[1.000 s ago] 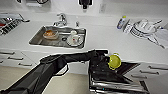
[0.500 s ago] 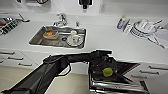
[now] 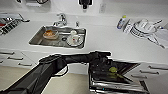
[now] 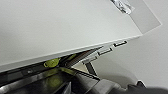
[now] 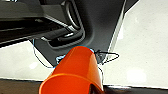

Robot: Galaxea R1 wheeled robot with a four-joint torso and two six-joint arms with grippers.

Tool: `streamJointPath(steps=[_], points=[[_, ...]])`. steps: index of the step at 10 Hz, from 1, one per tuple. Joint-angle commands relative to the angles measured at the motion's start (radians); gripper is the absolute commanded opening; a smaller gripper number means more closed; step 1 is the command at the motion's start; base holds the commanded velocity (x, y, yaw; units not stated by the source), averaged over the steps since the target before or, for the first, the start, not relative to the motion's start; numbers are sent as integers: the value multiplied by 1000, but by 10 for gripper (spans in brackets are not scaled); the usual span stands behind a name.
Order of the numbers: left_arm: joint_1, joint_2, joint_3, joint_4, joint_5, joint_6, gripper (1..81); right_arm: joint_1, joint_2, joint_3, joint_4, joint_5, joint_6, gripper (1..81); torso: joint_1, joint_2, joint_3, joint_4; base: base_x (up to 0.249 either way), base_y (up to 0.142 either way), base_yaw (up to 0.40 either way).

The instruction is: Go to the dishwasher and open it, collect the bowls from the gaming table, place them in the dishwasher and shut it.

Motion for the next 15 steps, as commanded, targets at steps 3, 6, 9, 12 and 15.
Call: streamJointPath(steps=[3,6,9,12,15], points=[[209,-565,589,133,96,25,811,-36,-167,7,-5,135,10,10,0,0,0,0,0,0,0],[428,-746,687,238,85,25,811,-27,-239,16,-2,260,54,10,0,0,0,0,0,0,0],[651,-814,678,388,71,25,811,25,-347,203,-1,293,102,10,0,0,0,0,0,0,0],[803,-832,665,460,71,25,811,96,-486,459,19,281,139,10,0,0,0,0,0,0,0],[944,-797,562,537,19,27,811,169,-600,635,39,267,140,10,0,0,0,0,0,0,0]])
